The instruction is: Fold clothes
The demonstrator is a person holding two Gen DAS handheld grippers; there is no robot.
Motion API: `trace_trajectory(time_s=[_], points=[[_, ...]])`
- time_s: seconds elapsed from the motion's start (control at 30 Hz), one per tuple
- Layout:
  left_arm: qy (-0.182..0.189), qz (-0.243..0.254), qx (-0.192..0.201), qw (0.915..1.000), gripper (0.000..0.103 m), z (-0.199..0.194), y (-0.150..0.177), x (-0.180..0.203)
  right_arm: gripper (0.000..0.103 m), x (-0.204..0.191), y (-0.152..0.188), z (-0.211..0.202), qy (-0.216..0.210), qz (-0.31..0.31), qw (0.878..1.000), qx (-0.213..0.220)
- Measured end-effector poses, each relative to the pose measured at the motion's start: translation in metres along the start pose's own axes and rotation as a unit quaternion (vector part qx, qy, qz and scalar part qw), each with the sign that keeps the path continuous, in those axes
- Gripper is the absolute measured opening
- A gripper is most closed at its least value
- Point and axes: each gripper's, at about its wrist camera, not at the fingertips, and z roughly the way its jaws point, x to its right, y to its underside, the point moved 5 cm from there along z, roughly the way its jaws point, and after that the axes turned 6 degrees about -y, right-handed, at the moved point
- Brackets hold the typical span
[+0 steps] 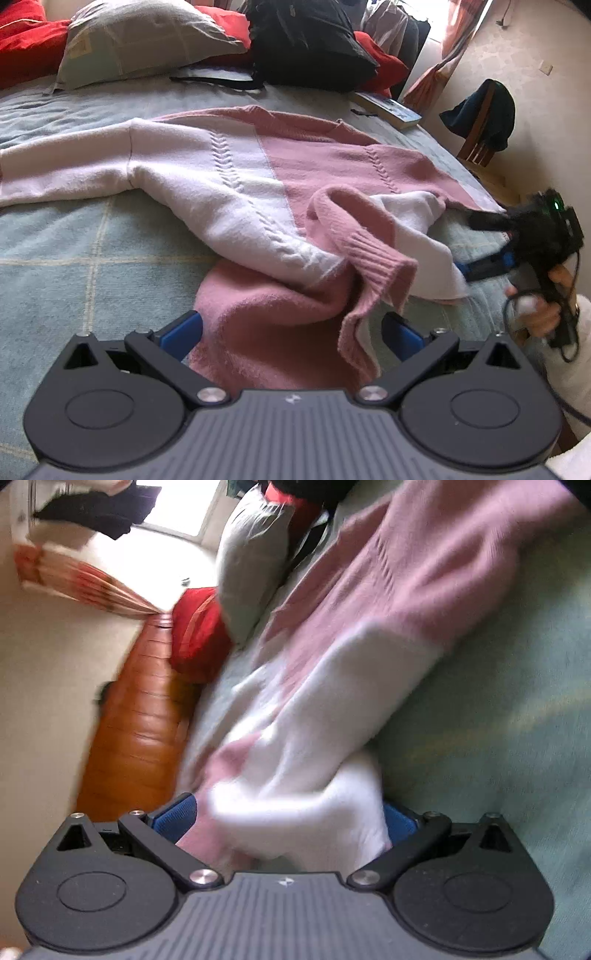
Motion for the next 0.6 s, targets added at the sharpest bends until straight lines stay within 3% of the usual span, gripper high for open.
trace_trajectory(time_s=[0.13,0.2,0.23,0.3,0.33,0.37,0.43,0.53,0.6], points=[[-0.004,-0.005,0.005,1.0000,0.102,0.000,0.000,0.000,0.103,0.010,0.018,-0.005,-0.042,-0.009,0.998,0.047],[-0.004,-0.009,0.009,0.9999,0.102,-0.001,-0.001,0.002,0.097,0.018,0.018,-0.010,-0.053,0.011,0.995,0.083],[-0.004,-0.010,0.011,0.9999,0.102,-0.001,-0.001,0.003,0.089,0.022,0.018,-0.013,-0.057,0.023,0.993,0.101],[-0.004,-0.009,0.016,0.9998,0.102,-0.003,0.000,0.007,0.061,0.036,0.020,-0.019,-0.048,0.045,0.990,0.123],[-0.004,-0.008,0.019,0.9998,0.102,-0.004,0.000,0.008,0.035,0.045,0.022,-0.022,-0.041,0.056,0.989,0.132],[-0.009,-0.005,0.020,0.9997,0.102,-0.005,0.001,0.011,0.021,0.050,0.024,-0.024,-0.040,0.059,0.988,0.134],[-0.022,0.011,0.023,0.9994,0.102,-0.007,0.003,0.017,0.021,0.052,0.024,-0.023,-0.035,0.055,0.990,0.128],[-0.023,0.023,0.033,0.9989,0.102,-0.011,0.005,0.025,0.021,0.045,0.023,-0.014,0.008,0.049,0.991,0.122],[-0.015,0.021,0.034,0.9991,0.102,-0.011,0.006,0.029,0.015,0.042,0.023,-0.007,0.028,0.033,0.992,0.120]])
